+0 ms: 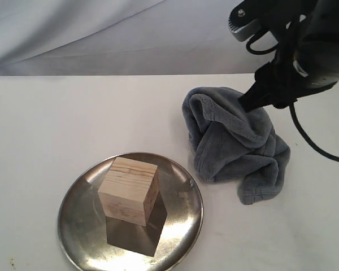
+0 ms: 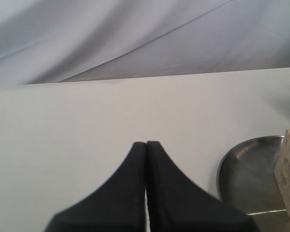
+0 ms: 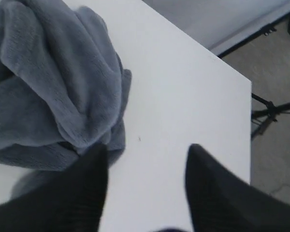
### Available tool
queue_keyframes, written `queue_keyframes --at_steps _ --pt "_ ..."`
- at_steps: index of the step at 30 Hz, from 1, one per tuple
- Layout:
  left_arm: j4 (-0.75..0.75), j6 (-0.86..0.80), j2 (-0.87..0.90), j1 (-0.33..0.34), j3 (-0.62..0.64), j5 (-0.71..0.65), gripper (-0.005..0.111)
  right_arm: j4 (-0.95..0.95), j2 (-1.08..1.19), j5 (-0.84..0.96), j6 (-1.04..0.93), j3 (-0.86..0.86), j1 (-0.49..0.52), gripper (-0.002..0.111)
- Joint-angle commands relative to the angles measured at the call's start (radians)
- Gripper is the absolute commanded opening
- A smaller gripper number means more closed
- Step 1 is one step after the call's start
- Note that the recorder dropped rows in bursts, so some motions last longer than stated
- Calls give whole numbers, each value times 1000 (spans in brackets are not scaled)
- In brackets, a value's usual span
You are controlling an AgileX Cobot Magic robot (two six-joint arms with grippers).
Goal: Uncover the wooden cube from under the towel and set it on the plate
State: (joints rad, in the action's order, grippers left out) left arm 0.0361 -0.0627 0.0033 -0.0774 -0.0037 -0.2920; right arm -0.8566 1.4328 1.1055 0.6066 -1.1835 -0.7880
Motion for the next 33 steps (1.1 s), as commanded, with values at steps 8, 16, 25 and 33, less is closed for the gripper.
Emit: queue_keyframes --at_steps 8,16,25,33 --pt "6 2 -3 -3 4 8 0 0 -151 -404 -8 95 -1 0" --pt "6 2 -3 -3 4 8 0 -14 -444 -658 82 355 -1 0" --pt "6 2 -3 -3 4 8 0 9 -701 -779 82 584 -1 0" --pt "6 2 -3 -3 4 8 0 52 -753 -785 82 616 -1 0"
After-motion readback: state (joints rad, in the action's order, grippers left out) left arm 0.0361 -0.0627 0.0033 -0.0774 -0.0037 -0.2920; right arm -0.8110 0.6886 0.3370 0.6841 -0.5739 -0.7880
